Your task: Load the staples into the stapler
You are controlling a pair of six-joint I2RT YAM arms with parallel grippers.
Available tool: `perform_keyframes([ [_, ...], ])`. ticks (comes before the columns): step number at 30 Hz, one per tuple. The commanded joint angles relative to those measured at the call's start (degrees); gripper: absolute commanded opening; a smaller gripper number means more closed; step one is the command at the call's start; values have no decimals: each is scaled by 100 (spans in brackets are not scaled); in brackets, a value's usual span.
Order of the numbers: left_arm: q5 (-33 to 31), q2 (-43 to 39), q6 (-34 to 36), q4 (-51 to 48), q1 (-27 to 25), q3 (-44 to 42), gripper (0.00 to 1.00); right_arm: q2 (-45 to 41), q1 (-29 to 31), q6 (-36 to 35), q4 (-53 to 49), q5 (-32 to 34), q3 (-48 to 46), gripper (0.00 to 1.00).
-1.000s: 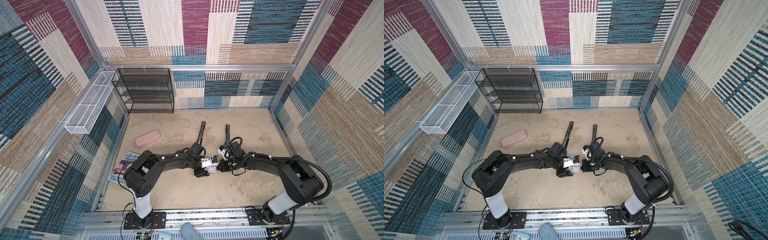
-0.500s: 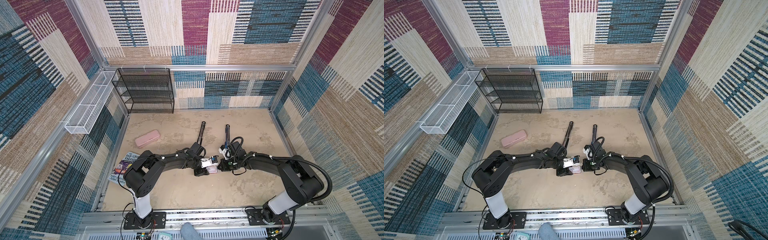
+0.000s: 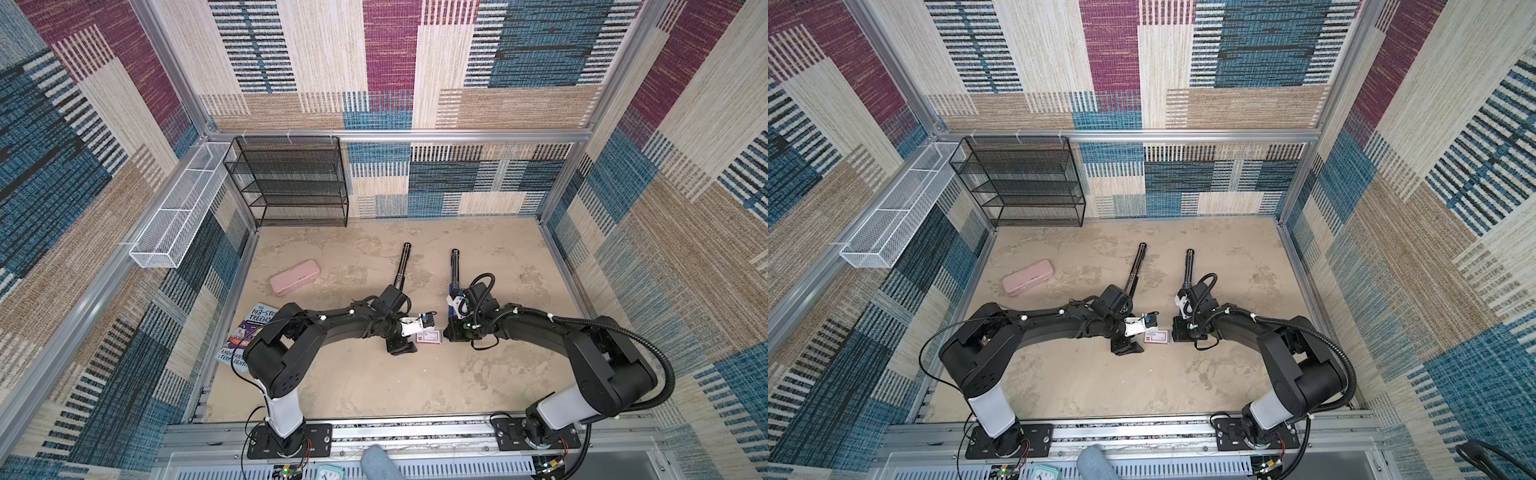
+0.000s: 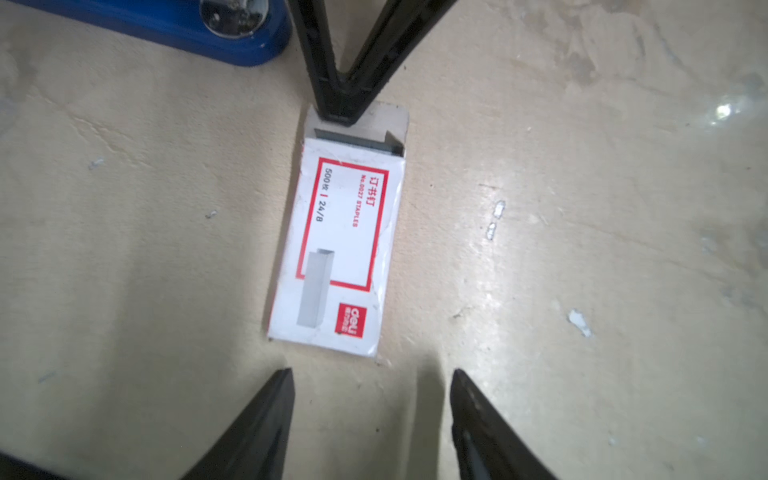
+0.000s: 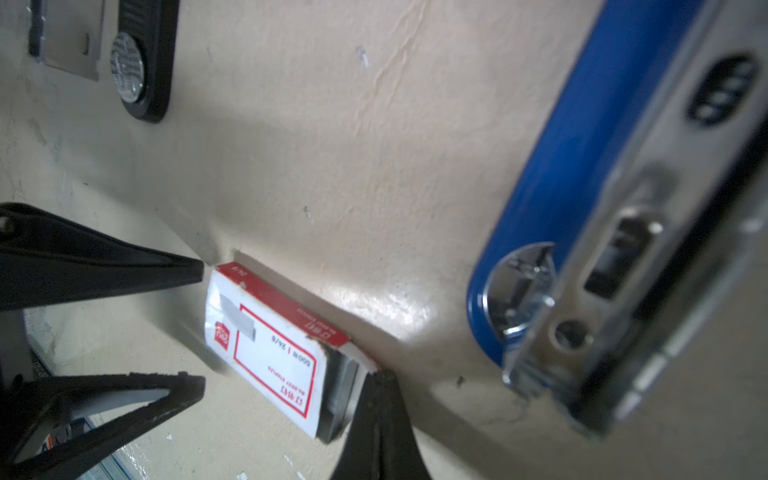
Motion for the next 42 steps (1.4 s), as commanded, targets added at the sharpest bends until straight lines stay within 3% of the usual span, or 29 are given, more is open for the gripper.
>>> perform_keyframes([
  [1,58,-124,-18,-58,-1,-1,70,71,5,-75,52,-150,25,0],
  [20,32,216,27,-20,-35,277,75,728,410,4,454,-590,439,0],
  [30,-149,340,64,-213,-39,294,60,755,410,-57,388,-522,461,0],
  [42,-617,498,29,-133,-39,381,65,650,405,-68,408,-564,407,0],
])
